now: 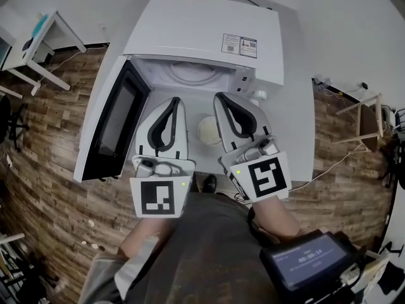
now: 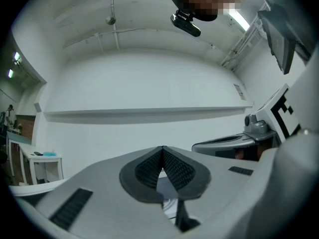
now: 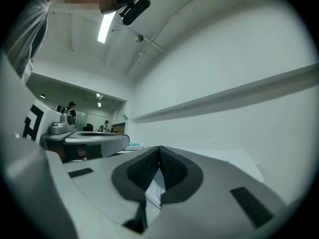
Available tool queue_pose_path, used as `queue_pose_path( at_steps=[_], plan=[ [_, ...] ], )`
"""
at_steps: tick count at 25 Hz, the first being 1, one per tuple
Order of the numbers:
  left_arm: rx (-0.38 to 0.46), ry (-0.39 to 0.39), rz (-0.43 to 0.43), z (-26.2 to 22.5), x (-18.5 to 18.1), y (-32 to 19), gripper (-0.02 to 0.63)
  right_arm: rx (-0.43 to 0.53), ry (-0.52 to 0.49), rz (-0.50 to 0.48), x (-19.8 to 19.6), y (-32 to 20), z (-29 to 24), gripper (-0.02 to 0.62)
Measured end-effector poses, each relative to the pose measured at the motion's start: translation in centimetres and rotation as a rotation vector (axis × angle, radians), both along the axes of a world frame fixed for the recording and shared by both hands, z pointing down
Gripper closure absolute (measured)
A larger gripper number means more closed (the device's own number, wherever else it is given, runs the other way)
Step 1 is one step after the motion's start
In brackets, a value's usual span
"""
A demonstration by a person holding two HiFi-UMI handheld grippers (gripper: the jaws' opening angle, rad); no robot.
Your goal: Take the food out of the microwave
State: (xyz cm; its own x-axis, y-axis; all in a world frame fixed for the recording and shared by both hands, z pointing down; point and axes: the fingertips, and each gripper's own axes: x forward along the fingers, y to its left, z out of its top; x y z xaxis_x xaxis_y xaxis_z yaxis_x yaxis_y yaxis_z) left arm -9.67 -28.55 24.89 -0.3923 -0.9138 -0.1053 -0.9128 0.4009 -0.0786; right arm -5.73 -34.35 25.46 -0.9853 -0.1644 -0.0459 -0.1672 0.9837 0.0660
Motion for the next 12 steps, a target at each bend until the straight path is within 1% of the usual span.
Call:
queue_pose_path(
  at_steps=[2, 5, 12],
  plan=[
    [0.014, -0.010, 0.000, -0.44, -0.07, -0.15, 0.600, 0.006, -0.009, -0.003, -0.18, -0.02, -0.18, 0.589],
    [0.012, -0.020, 0.007, -0.60, 0.17, -0.16, 0.600, 0.011, -0.004, -0.007, -0.29, 0.29, -0.05, 0.589],
    [0.008, -0.012, 0.022, -0.38, 0.51, 0.05, 0.600, 0.006, 0.002, -0.004, -0.15, 0.90, 0.21, 0.589]
  ],
)
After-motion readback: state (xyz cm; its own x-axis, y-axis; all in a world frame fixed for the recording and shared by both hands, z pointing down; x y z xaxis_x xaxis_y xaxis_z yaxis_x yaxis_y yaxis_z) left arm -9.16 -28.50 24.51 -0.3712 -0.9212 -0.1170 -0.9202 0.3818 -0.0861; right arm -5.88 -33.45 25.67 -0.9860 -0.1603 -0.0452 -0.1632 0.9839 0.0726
